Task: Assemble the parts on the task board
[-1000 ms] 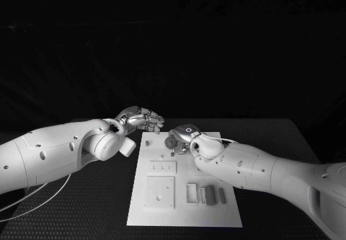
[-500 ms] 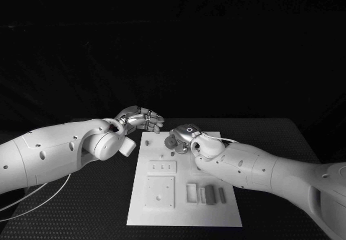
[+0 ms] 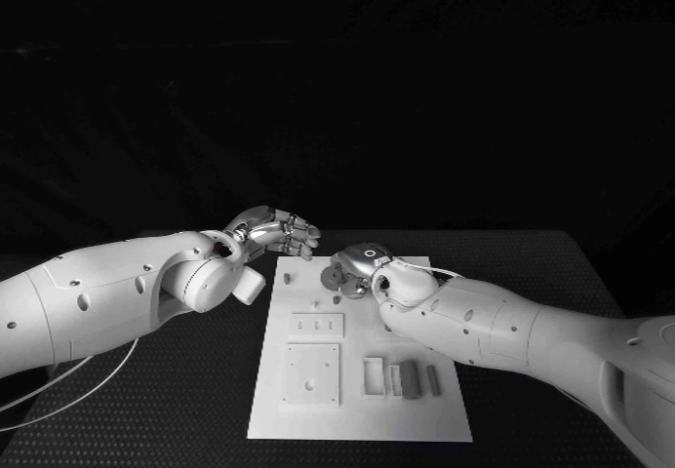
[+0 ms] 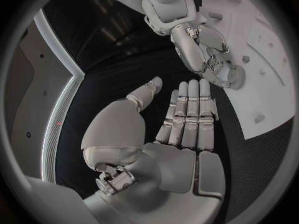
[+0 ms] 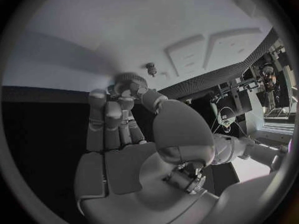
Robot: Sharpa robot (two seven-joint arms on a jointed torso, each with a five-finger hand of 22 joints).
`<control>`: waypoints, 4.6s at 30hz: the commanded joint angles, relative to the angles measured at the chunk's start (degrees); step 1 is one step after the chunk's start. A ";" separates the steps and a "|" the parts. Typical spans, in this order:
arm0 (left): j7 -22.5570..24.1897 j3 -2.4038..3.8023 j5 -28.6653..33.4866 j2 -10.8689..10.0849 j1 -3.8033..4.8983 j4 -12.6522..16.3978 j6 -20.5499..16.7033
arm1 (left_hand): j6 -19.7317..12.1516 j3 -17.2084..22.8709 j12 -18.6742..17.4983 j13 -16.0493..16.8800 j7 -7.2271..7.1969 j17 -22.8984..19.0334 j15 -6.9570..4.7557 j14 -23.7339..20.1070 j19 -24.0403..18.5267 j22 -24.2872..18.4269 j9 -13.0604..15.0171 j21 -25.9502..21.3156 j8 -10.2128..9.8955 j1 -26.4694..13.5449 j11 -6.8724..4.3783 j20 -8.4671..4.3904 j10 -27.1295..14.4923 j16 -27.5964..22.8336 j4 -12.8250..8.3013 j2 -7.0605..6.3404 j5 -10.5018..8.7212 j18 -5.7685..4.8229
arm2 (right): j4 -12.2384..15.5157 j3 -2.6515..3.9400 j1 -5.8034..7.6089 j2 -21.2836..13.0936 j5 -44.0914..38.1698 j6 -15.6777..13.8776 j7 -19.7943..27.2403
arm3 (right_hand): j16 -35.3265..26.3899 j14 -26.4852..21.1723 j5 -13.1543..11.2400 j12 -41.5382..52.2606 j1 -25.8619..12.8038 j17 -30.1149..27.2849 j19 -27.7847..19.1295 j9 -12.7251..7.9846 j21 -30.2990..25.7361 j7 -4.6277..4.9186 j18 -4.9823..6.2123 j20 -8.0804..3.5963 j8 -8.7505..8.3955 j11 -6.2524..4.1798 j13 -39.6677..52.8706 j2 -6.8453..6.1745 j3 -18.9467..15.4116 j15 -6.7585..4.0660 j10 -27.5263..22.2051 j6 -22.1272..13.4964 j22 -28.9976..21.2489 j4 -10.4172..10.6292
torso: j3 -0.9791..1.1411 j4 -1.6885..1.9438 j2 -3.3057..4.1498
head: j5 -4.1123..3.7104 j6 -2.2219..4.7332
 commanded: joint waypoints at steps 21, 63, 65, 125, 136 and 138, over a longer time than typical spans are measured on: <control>0.24 0.04 -0.20 -0.15 0.10 -0.01 0.86 | -0.45 -0.39 -0.37 0.13 -0.16 0.12 0.14 0.37 0.04 0.12 0.10 -0.37 -0.34 -0.20 -0.19 0.04 -0.41 -0.32 -0.03 0.27 -0.31 0.29 | 0.22 -0.02 -0.03 -0.84 2.50 -2.04 2.12 | 0.26 -0.29 -0.14 1.00 -0.89 0.35 -0.11 0.20 1.33 -1.16 2.68 0.02 0.35 -0.42 -0.19 0.02 6.15 -0.92 -1.43 -0.98 1.28 0.37 | 0.06 0.00 -0.03 | 0.05 -0.20; 1.36 -0.03 -0.98 -1.41 -0.56 -1.44 1.24 | 0.23 -0.45 0.01 0.74 -0.43 0.64 0.02 0.77 0.30 0.40 0.36 -0.49 0.02 0.17 -0.53 -0.04 0.31 -0.53 -0.37 -0.08 -0.33 0.32 | 12.36 4.18 4.85 -24.39 22.88 2.16 20.21 | -0.09 -0.34 -0.41 1.78 -1.40 0.08 -0.53 3.68 1.45 -0.10 2.68 -0.01 5.87 0.60 -1.21 -7.56 1.02 0.10 -1.90 6.15 1.13 -0.58 | 1.41 -2.65 -1.55 | 0.74 0.82; 1.43 -0.04 -1.21 -1.50 -0.80 -1.42 1.38 | 0.46 -0.44 0.12 0.86 -0.54 0.72 0.01 0.82 0.35 0.44 0.42 -0.51 0.13 0.22 -0.63 -0.06 0.52 -0.57 -0.41 -0.04 -0.34 0.32 | 12.15 4.18 4.20 -25.00 22.10 2.03 20.35 | -0.09 -0.48 -0.38 1.79 -1.24 0.10 -0.70 3.81 1.41 -0.10 2.68 0.02 5.84 0.60 -1.25 -7.64 0.37 0.10 -2.03 6.06 1.14 -0.78 | 1.71 -2.83 -1.67 | 0.70 0.74; 1.57 -0.04 -2.47 -2.58 -1.34 0.07 2.48 | 2.33 -0.43 -0.19 1.53 -1.24 1.62 0.02 1.09 0.58 0.90 0.37 -1.16 -0.32 0.29 -1.05 -0.06 1.59 -1.53 -0.84 -0.08 -0.35 0.28 | -3.85 4.21 -3.31 -17.19 23.59 3.86 22.08 | 0.40 -1.05 -0.26 2.44 -1.22 0.24 -1.17 5.49 1.39 -1.02 2.68 0.24 6.82 -0.22 -1.70 -7.07 -2.78 -0.59 -2.48 8.72 1.18 1.66 | 1.61 -2.81 -1.67 | 0.12 -1.66; 1.47 -0.04 -2.57 -2.66 -1.31 0.21 2.41 | 2.36 -0.42 -0.22 1.55 -1.20 1.66 0.02 1.10 0.59 0.92 0.36 -1.18 -0.36 0.25 -1.04 -0.06 1.60 -1.57 -0.78 -0.05 -0.35 0.28 | -4.11 4.21 -3.75 -16.67 23.39 4.31 21.76 | 0.44 -0.86 -0.25 2.46 -1.44 0.18 -1.09 6.20 1.57 -1.93 2.68 0.04 7.68 -1.05 -1.96 -6.67 -3.10 -1.40 -2.16 11.00 1.16 1.68 | 1.64 -2.86 -1.71 | 0.33 -2.05; 1.47 -0.04 -2.59 -2.66 -1.31 0.21 2.42 | 2.36 -0.41 -0.23 1.55 -1.20 1.66 0.02 1.10 0.60 0.92 0.36 -1.19 -0.37 0.26 -1.04 -0.06 1.60 -1.57 -0.78 -0.04 -0.35 0.28 | -4.19 4.21 -3.81 -16.59 23.38 4.40 21.70 | 0.44 -0.85 -0.26 2.46 -1.47 0.18 -1.09 6.22 1.58 -1.95 2.68 0.03 7.69 -1.08 -1.97 -6.73 -3.13 -1.43 -2.15 11.04 1.16 1.68 | 1.65 -2.86 -1.71 | 0.32 -2.10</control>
